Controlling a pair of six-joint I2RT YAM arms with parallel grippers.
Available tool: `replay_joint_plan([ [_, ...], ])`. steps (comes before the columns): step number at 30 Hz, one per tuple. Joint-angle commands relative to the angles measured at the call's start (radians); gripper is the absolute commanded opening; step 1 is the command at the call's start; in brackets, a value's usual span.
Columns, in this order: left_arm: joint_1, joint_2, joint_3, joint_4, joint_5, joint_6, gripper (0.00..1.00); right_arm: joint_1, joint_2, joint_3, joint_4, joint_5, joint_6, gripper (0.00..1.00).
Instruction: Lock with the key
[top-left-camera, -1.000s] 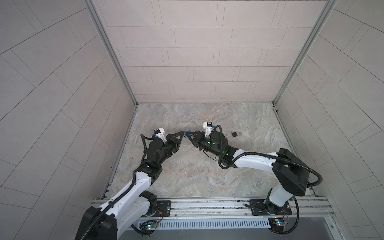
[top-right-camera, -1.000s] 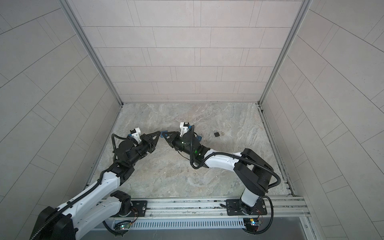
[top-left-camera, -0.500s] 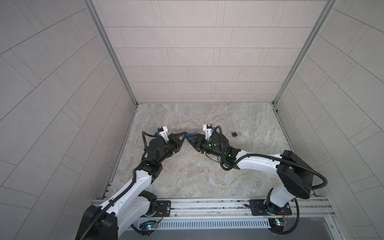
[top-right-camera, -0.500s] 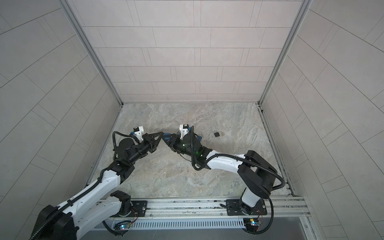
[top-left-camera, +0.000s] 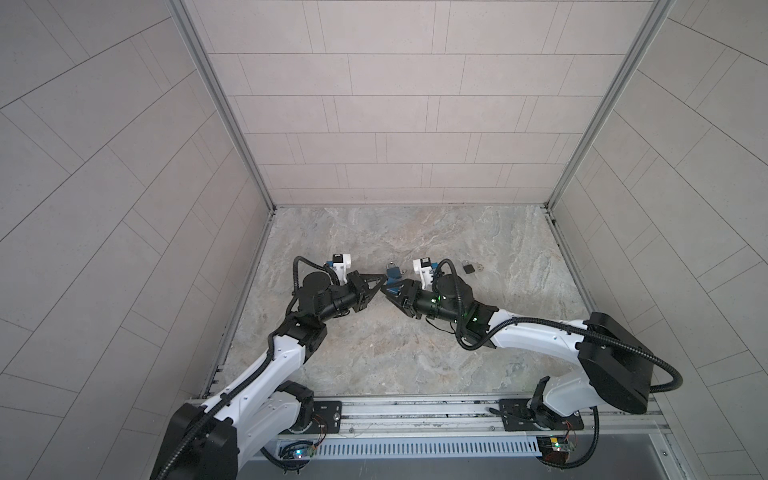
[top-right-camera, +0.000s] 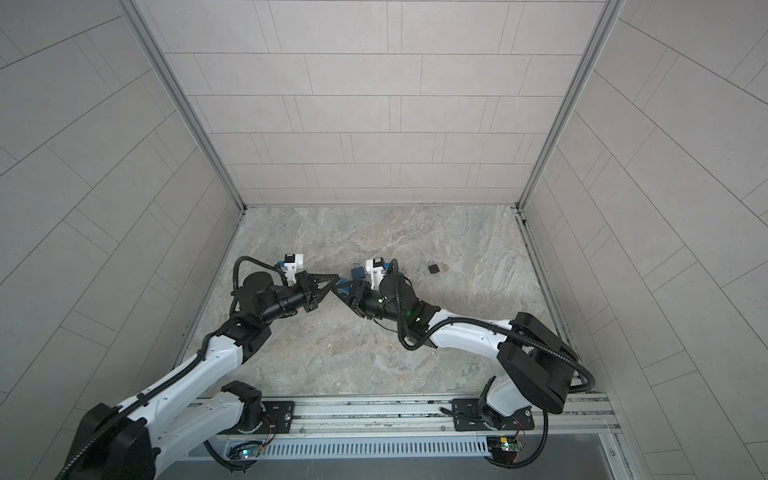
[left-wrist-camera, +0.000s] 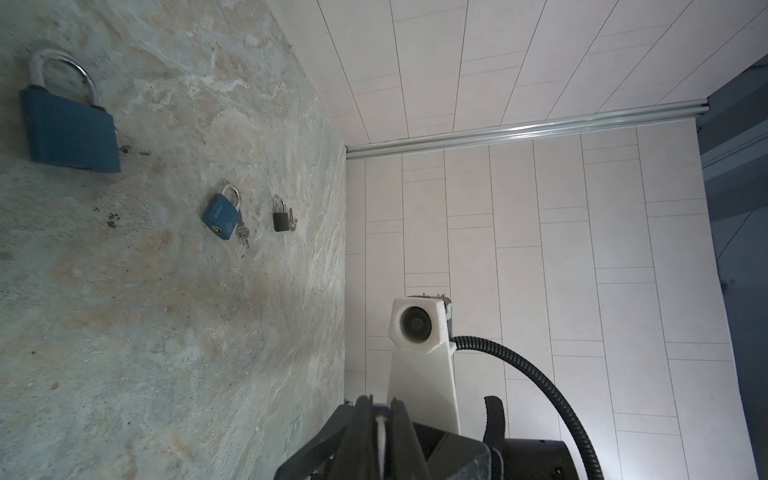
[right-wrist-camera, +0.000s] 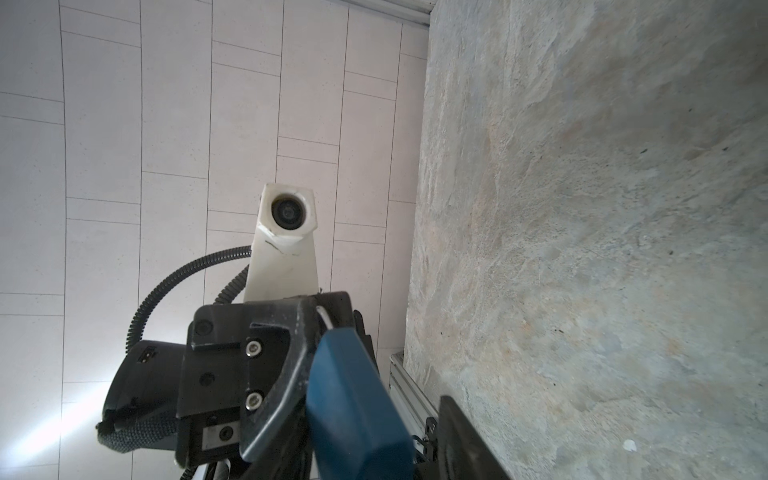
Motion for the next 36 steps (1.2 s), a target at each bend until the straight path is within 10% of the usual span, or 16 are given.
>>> replay_joint_plan([
  [1,-0.005,-0.003,0.054,0.053,0.081,0.013,0.0,-0.02,-0.057,-0.047,-0.037,0.001,-0.013,0.5],
  [36,-0.001,0.002,0.055,0.089,0.053,-0.012,0.0,-0.032,-0.179,-0.156,0.036,-0.003,0.011,0.25],
])
